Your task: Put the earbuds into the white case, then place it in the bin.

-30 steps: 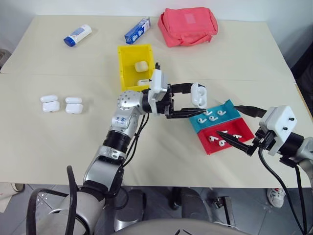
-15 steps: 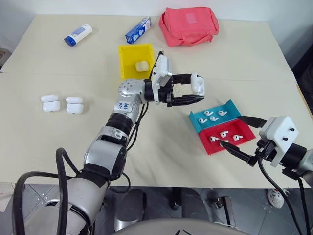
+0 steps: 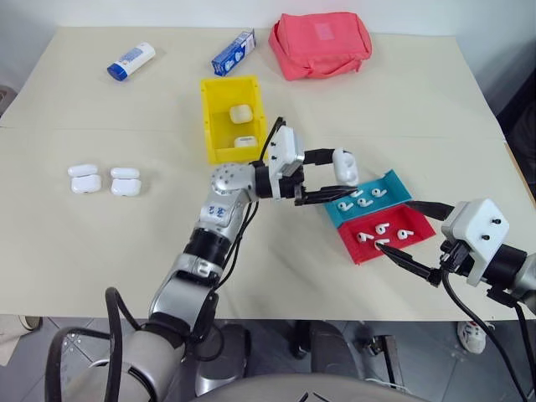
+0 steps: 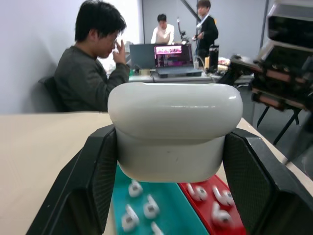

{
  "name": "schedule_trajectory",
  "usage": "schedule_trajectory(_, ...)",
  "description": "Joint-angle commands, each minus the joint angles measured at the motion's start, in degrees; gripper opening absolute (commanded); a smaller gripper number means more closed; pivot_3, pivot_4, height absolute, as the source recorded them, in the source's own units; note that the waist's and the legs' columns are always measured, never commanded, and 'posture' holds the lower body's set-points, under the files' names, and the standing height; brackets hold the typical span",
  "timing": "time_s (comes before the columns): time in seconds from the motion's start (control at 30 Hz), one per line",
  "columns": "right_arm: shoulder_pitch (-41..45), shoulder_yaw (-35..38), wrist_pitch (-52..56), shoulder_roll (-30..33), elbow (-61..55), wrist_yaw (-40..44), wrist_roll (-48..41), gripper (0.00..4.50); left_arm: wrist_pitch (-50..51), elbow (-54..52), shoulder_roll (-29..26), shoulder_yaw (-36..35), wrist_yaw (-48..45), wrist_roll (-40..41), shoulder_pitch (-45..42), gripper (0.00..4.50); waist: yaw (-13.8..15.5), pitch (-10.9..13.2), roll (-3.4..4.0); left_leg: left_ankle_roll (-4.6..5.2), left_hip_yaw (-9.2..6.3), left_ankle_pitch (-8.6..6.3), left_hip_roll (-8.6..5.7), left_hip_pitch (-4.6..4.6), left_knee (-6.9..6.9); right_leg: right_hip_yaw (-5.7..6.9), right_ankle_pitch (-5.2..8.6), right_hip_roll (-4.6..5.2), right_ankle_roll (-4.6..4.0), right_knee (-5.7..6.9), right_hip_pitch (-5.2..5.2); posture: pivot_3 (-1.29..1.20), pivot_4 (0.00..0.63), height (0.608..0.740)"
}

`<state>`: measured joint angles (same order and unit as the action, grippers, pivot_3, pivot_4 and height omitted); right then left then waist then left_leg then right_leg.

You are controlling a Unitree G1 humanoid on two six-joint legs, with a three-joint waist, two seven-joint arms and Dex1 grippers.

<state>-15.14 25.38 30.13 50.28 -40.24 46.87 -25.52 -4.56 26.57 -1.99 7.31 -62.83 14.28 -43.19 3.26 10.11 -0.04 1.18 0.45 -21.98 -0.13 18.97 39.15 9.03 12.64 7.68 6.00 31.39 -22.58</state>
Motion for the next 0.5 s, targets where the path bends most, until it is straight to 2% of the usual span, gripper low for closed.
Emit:
schedule_trajectory(0.03,-1.1,1.0,-0.8,2.1,0.0,0.8,2.6,4.50,2.1,-7.8,-1.5,1.4,0.7,0.3,2.5,2.80,0.1,0.0,0.00,0.00,0.00,0.00,-0.01,0.00,0.00,-0.01,0.00,0.02,0.00,0.00,0.00,0.00,0.150,0.740)
schedule_trajectory(0.17,-2.2,-0.3,1.9,6.3,1.9,2.9,5.0,4.50,2.3,-14.4,-5.3,2.9,-2.4,1.6,7.8,2.80,0.1,0.0,0.07,0.03,-0.01,-0.01,-0.03,0.00,0.05,-0.02,0.00,0.04,0.00,-0.01,0.02,0.00,0.150,0.740)
schedule_trajectory(0.33,-1.8,-1.6,7.7,12.9,3.0,5.3,6.2,4.50,3.8,-20.2,-6.8,3.4,-0.2,1.8,12.3,2.80,0.2,-0.1,0.12,0.02,-0.07,-0.02,-0.02,0.01,0.06,0.00,0.01,0.07,-0.03,-0.01,0.02,0.00,0.150,0.740)
schedule_trajectory(0.47,0.2,-3.2,8.4,15.0,4.0,6.4,6.6,3.60,5.4,-24.0,-6.9,3.9,1.8,2.3,15.2,2.80,0.4,-0.1,0.19,0.04,-0.07,-0.03,-0.04,0.02,0.09,-0.01,0.00,0.09,-0.03,-0.04,0.03,0.00,0.150,0.740)
schedule_trajectory(0.5,0.5,-3.4,8.0,15.1,4.0,6.9,6.7,3.60,5.8,-24.9,-7.0,4.1,2.1,2.5,15.8,2.80,0.4,-0.1,0.20,0.07,-0.06,-0.05,-0.04,0.02,0.09,-0.02,0.01,0.09,-0.03,-0.06,0.03,0.00,0.150,0.740)
